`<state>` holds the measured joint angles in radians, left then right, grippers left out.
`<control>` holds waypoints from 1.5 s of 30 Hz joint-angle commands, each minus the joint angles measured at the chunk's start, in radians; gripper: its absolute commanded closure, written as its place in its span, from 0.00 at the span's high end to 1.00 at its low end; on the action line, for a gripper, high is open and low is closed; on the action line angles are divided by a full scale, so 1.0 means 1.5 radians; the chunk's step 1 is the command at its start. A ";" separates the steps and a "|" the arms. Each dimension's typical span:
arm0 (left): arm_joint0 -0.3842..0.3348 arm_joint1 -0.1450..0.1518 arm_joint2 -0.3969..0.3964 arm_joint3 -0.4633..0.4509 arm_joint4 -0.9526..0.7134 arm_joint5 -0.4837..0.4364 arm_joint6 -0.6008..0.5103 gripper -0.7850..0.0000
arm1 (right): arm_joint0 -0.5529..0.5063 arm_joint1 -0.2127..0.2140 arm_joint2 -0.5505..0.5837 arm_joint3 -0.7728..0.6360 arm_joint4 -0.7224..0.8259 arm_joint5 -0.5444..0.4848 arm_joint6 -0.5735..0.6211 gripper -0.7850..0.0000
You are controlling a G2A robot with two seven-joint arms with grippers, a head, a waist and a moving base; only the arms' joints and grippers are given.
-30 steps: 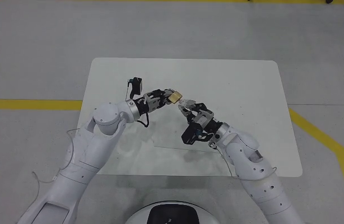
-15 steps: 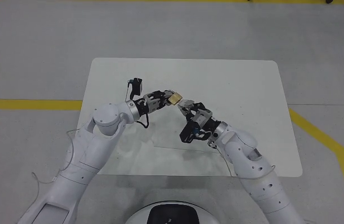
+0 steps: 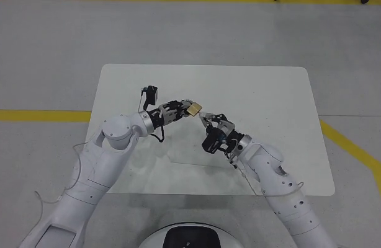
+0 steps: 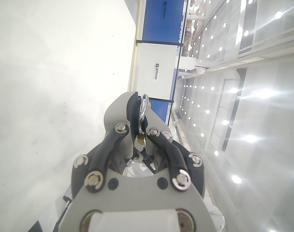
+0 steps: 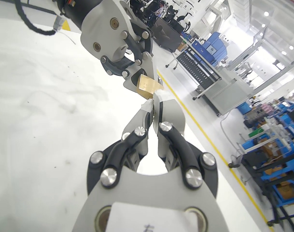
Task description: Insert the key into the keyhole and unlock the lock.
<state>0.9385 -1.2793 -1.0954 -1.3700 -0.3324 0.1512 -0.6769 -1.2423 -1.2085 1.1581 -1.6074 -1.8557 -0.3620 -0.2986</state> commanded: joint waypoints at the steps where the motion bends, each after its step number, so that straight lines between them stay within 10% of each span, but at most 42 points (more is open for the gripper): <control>1: -0.002 0.000 0.003 0.002 0.009 -0.003 -0.005 0.00 | 0.001 -0.001 0.006 0.000 0.059 -0.022 0.010 0.00; 23: -0.003 0.009 -0.016 0.012 0.054 -0.062 -0.044 0.00 | -0.006 -0.001 0.053 -0.002 0.381 -0.149 0.153 0.00; 26: -0.002 0.011 -0.019 0.011 0.057 -0.063 -0.047 0.00 | -0.003 -0.002 0.055 0.003 0.388 -0.128 0.152 0.57; 27: -0.001 0.011 -0.019 0.011 0.054 -0.061 -0.051 0.00 | -0.002 -0.003 0.056 0.006 0.395 -0.118 0.147 1.00; 45: -0.024 0.021 0.043 0.047 0.231 -0.002 -0.135 0.00 | -0.001 -0.006 0.064 0.015 0.407 -0.065 0.117 1.00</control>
<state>0.9107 -1.2452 -1.0433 -1.3092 -0.0007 0.1476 -0.8897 -1.2433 -1.2170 1.2541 -1.5843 -1.2459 -0.4597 -0.1232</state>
